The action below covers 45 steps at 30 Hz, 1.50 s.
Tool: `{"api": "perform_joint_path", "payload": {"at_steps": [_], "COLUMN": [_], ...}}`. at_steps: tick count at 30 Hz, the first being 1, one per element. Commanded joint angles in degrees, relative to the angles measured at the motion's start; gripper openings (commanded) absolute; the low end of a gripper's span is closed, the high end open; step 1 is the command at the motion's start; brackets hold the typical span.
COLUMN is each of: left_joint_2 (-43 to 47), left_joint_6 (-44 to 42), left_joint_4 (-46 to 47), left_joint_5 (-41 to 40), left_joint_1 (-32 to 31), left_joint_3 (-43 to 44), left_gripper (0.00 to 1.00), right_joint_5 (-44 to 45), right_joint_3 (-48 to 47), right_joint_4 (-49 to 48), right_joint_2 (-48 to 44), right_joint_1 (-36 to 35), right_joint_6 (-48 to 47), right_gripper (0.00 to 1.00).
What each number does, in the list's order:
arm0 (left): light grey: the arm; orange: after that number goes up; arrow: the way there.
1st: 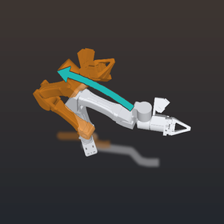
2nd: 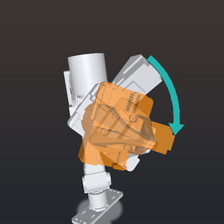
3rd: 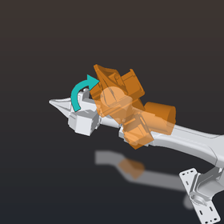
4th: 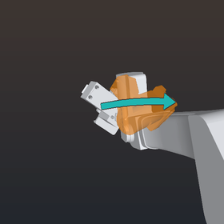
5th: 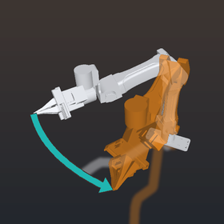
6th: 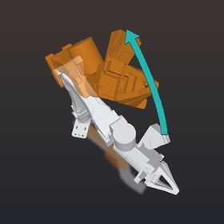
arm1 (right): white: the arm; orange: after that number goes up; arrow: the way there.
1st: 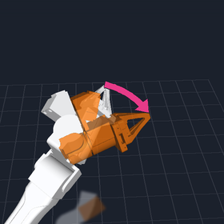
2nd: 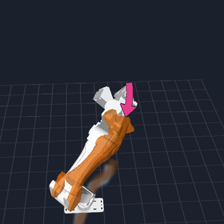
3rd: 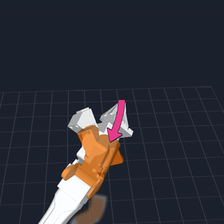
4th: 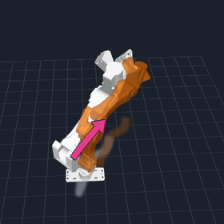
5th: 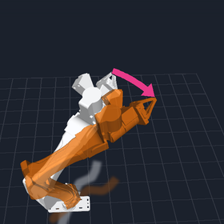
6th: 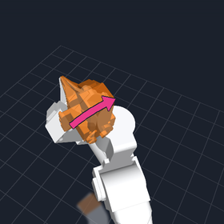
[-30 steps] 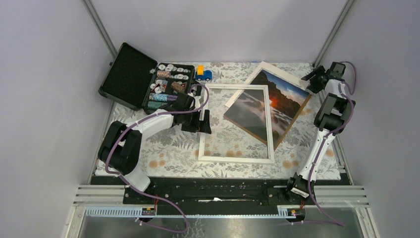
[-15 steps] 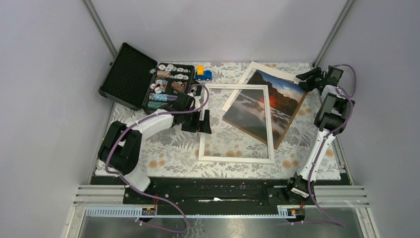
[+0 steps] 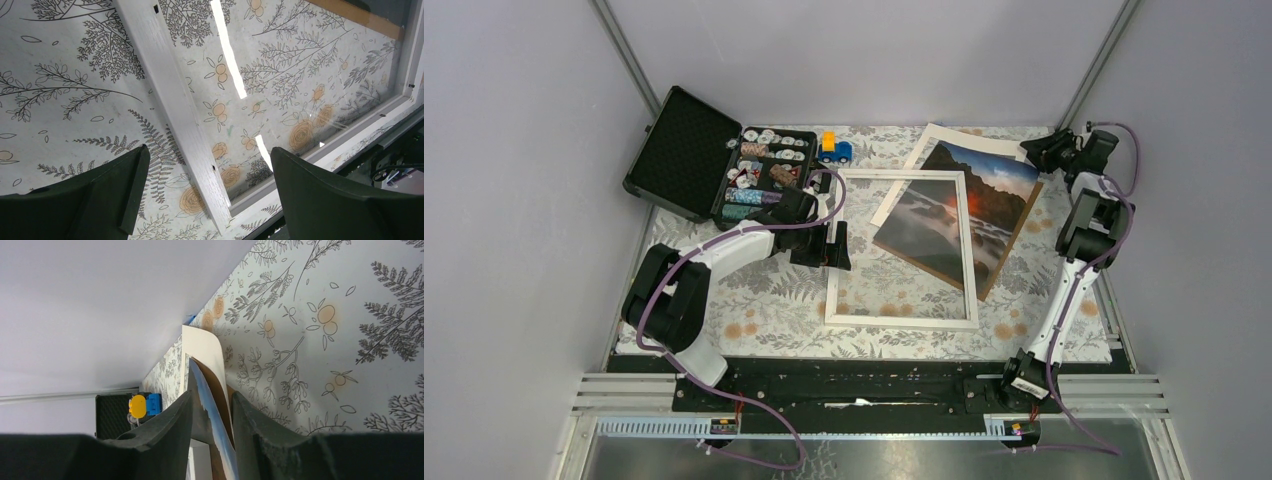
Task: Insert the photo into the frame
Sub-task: Pick up the photo frame item at the center of the board.
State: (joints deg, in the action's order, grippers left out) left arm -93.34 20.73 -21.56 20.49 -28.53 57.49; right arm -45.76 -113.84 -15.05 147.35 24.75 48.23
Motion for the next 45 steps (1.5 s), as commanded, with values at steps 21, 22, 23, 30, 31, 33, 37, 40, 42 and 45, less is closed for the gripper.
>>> {"api": "perform_joint_path", "payload": {"at_steps": [21,22,23,30,31,33,37,40,42,45], "left_joint_2": [0.2,0.4,0.9,2.6,2.8,3.0,4.5,6.0,6.8,7.5], "left_joint_6": [-0.5,-0.4,-0.3,-0.5,-0.6,-0.7,-1.2,-1.4,-1.5,-1.6], "left_joint_4": [1.7,1.8,2.0,2.2,2.3,2.4,2.7,3.3,3.6,4.0], "left_joint_5": [-1.4,-1.5,-1.9,-3.1,-3.2,-3.2,-2.6,-2.2,-1.7,-0.3], "left_joint_1": [0.0,0.0,0.0,0.0,0.0,0.0,0.0,0.0,0.0,0.0], "left_joint_3": [-1.0,-1.2,-1.3,-2.0,-2.0,-2.0,-2.3,-2.8,-3.0,-3.1], "left_gripper": [0.98,0.98,0.98,0.98,0.98,0.98,0.98,0.99,0.99,0.99], "right_joint_5": [8.1,8.7,9.2,13.5,13.6,13.4,14.2,16.5,15.1,12.4], "right_joint_3": [-7.1,-7.9,-8.9,-16.5,-18.0,-20.8,-24.9,-24.7,-24.1,-17.4], "right_joint_4": [21.7,23.7,25.6,35.2,36.1,37.4,39.1,38.8,38.4,34.7], "right_joint_2": [-15.4,-16.4,-17.2,-23.4,-24.1,-25.8,-31.5,-36.5,-38.5,-41.9], "right_joint_1": [-1.1,-1.1,-1.1,-1.1,-1.1,-1.1,-1.0,-1.0,-1.0,-1.0], "right_joint_6": [-13.2,-14.2,-15.1,-19.9,-20.0,-19.5,-18.8,-19.3,-19.2,-18.2], "right_gripper": [0.00,0.00,0.00,0.00,0.00,0.00,0.00,0.00,0.02,0.07]}}
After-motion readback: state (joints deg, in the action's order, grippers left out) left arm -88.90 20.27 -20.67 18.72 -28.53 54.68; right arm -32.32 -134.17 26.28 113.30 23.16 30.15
